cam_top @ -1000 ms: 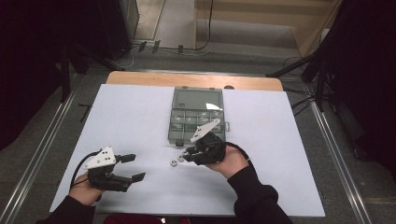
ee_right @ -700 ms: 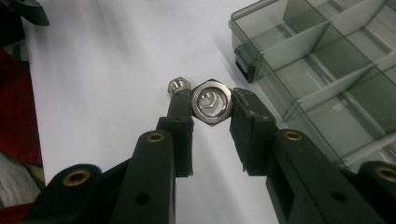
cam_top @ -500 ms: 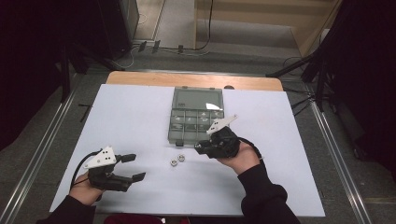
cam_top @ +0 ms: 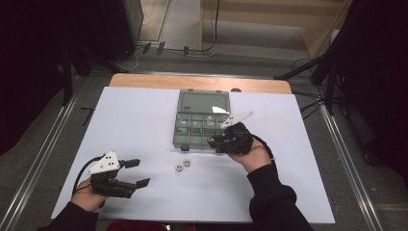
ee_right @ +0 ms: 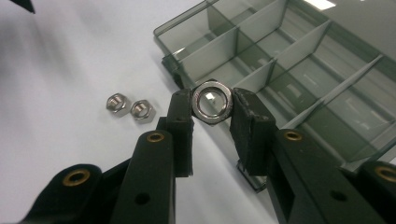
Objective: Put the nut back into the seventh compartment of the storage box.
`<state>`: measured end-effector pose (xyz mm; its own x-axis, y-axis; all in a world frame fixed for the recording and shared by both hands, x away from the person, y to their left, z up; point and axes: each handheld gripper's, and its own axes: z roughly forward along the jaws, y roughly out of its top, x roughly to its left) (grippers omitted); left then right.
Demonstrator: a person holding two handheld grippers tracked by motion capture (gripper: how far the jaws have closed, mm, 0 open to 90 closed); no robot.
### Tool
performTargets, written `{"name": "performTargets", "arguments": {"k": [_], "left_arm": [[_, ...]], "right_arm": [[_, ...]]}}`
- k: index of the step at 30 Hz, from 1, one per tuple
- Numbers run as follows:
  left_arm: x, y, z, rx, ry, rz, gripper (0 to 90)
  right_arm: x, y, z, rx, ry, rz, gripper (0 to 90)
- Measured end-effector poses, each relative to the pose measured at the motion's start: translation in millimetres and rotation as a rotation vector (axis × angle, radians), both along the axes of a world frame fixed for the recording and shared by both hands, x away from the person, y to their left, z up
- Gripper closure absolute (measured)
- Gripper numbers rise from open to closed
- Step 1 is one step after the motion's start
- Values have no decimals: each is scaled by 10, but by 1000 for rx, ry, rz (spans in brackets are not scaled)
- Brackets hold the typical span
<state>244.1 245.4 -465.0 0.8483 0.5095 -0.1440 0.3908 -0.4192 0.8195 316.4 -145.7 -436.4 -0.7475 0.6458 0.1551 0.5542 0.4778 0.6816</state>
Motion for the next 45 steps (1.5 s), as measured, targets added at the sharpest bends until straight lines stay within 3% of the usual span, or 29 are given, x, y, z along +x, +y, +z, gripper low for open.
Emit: {"name": "performTargets", "arguments": {"k": [7,13,18,31,36,39,45], "left_arm": [[4,4,-13,6,5,11,227],[6,0,-20,9,4,8,227],[8,7,-22,14,4,8,227],[3,5,-23,12,3,9,227],[2,7,-20,18,3,8,228],[0,10,-15,19,3,10,227],[0,7,-13,12,1,10,227]], "right_arm": [[142,70,50,-14,-22,-8,712],[239,80,45,-15,-43,-54,712],[336,89,-25,-11,-17,-74,712],[418,152,-245,-81,63,-86,711],[417,158,-259,-91,58,-90,706],[426,146,-248,-82,41,-109,565],[386,116,-176,-48,21,-100,445]]}}
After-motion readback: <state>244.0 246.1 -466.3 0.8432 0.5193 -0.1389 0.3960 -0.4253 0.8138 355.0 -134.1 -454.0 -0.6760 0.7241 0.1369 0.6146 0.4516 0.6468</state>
